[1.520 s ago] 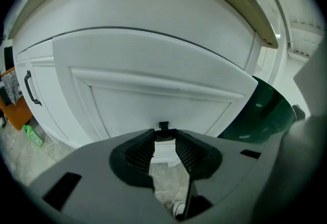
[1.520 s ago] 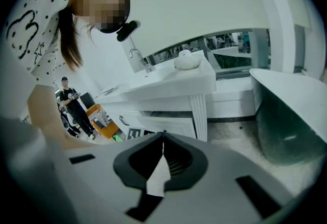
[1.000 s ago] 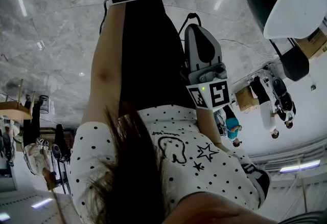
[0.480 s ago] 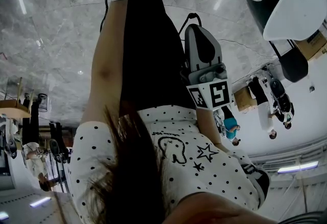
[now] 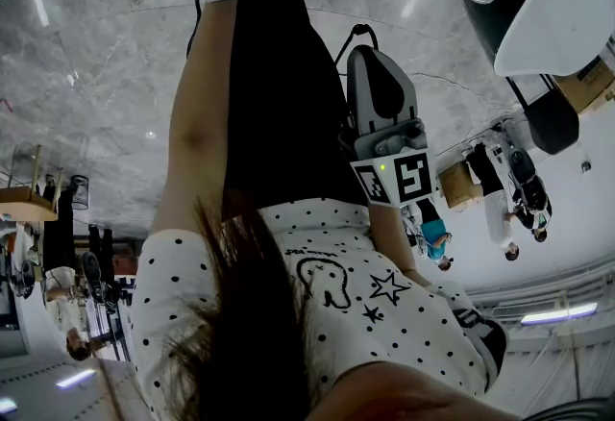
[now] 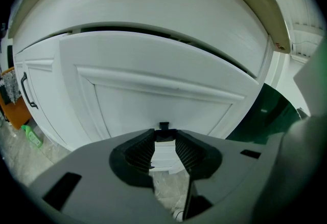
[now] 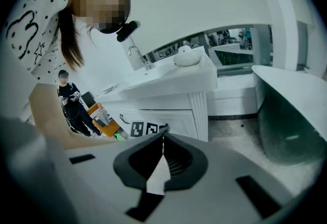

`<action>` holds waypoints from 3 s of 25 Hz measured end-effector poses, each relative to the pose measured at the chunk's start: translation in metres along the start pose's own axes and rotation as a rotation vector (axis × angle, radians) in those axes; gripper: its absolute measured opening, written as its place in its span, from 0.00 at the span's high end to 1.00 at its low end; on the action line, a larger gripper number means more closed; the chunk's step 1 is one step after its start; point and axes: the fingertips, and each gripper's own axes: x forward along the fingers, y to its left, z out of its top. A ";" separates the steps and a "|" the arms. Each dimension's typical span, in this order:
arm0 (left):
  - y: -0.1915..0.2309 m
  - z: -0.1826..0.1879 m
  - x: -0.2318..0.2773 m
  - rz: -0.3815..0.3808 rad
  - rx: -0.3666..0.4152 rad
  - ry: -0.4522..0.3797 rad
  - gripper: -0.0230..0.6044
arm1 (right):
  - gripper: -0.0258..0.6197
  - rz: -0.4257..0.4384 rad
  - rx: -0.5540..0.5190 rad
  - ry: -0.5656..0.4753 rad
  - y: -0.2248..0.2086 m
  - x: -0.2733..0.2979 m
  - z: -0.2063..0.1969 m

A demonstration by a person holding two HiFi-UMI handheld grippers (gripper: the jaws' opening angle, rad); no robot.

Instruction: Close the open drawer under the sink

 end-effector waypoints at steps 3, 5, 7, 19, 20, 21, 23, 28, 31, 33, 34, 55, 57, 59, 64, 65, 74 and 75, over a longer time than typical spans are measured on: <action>-0.002 0.002 0.004 -0.006 0.004 0.005 0.77 | 0.94 0.000 0.001 -0.001 -0.004 0.000 0.002; -0.002 0.003 0.004 -0.007 0.007 0.007 0.77 | 0.94 0.000 0.000 -0.001 -0.005 0.000 0.004; -0.002 0.003 0.005 -0.008 0.007 0.006 0.77 | 0.94 0.001 0.000 0.000 -0.005 0.001 0.003; 0.001 0.008 0.001 -0.008 -0.001 -0.010 0.76 | 0.94 0.008 -0.006 0.002 0.003 -0.003 -0.002; 0.001 0.008 0.001 -0.007 -0.003 -0.009 0.76 | 0.94 0.008 -0.006 0.001 0.003 -0.003 -0.002; 0.001 0.008 0.002 -0.006 -0.006 -0.008 0.76 | 0.94 0.008 -0.005 0.001 0.003 -0.003 -0.002; 0.000 0.007 0.005 -0.005 -0.007 -0.005 0.76 | 0.94 0.008 -0.003 0.002 0.000 -0.002 -0.002; 0.002 0.007 0.006 -0.004 -0.006 -0.003 0.76 | 0.94 0.004 -0.001 0.000 -0.002 -0.002 -0.002; 0.003 0.007 0.005 -0.004 -0.011 -0.006 0.76 | 0.94 0.004 0.000 0.000 -0.001 -0.003 -0.003; 0.004 0.007 0.004 -0.007 -0.016 -0.005 0.76 | 0.94 0.004 0.000 0.000 0.000 -0.005 -0.004; 0.005 0.007 0.003 -0.009 -0.019 -0.004 0.76 | 0.94 0.004 0.000 -0.001 0.001 -0.005 -0.004; 0.005 0.008 0.014 -0.009 -0.049 -0.011 0.74 | 0.94 -0.005 -0.001 -0.007 -0.004 -0.010 -0.007; 0.004 0.008 0.014 -0.011 -0.049 -0.011 0.74 | 0.94 -0.006 -0.002 -0.006 -0.003 -0.010 -0.007; 0.004 0.008 0.013 -0.012 -0.049 -0.010 0.74 | 0.94 -0.004 -0.003 -0.007 -0.002 -0.011 -0.007; 0.004 0.008 0.013 -0.012 -0.050 -0.011 0.74 | 0.94 0.001 -0.005 -0.007 0.001 -0.010 -0.007; 0.004 0.009 0.013 -0.013 -0.051 -0.010 0.74 | 0.94 0.000 -0.004 -0.008 0.001 -0.009 -0.006; 0.002 0.006 0.015 -0.008 -0.058 -0.003 0.74 | 0.94 0.005 0.006 -0.009 0.003 -0.010 -0.012; 0.002 0.007 0.015 -0.010 -0.057 -0.003 0.74 | 0.94 0.006 0.013 -0.011 0.003 -0.010 -0.011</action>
